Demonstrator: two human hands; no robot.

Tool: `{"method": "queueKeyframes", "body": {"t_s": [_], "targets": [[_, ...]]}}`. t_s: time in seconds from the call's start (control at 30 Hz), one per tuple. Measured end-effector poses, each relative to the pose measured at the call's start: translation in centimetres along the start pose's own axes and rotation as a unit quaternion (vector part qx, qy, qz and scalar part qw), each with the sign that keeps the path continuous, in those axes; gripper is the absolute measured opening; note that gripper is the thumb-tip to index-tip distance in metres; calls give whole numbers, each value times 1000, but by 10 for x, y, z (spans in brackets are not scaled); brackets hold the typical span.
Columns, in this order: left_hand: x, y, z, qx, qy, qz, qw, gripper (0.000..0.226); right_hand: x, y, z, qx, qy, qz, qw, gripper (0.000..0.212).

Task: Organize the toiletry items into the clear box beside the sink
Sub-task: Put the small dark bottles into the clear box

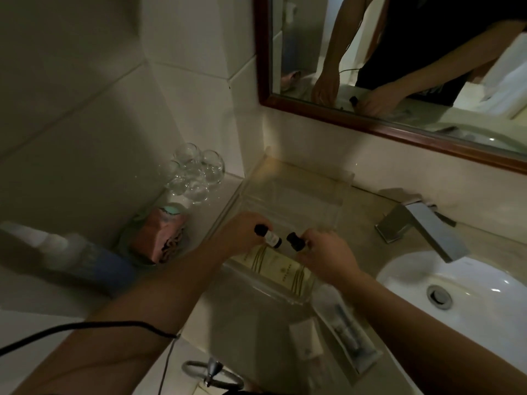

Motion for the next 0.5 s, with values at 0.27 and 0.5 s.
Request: {"method": "queueKeyframes", "body": {"t_s": [0.27, 0.5], "targets": [[29, 17, -19, -13, 63, 16, 998, 18, 29, -3, -16, -148, 96, -17, 984, 17], [29, 21, -30, 84, 73, -24, 994, 13, 34, -5, -27, -153, 135, -8, 979, 17]]}}
Point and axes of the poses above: each hand's wrist, its own x-axis towards the middle knuckle, its own z-axis out of the back of the hand, y = z × x, the point moved 2 cm from there along x, towards the middle knuckle, and after that the axes turned 3 degrees about z, right-handed, at the moved point
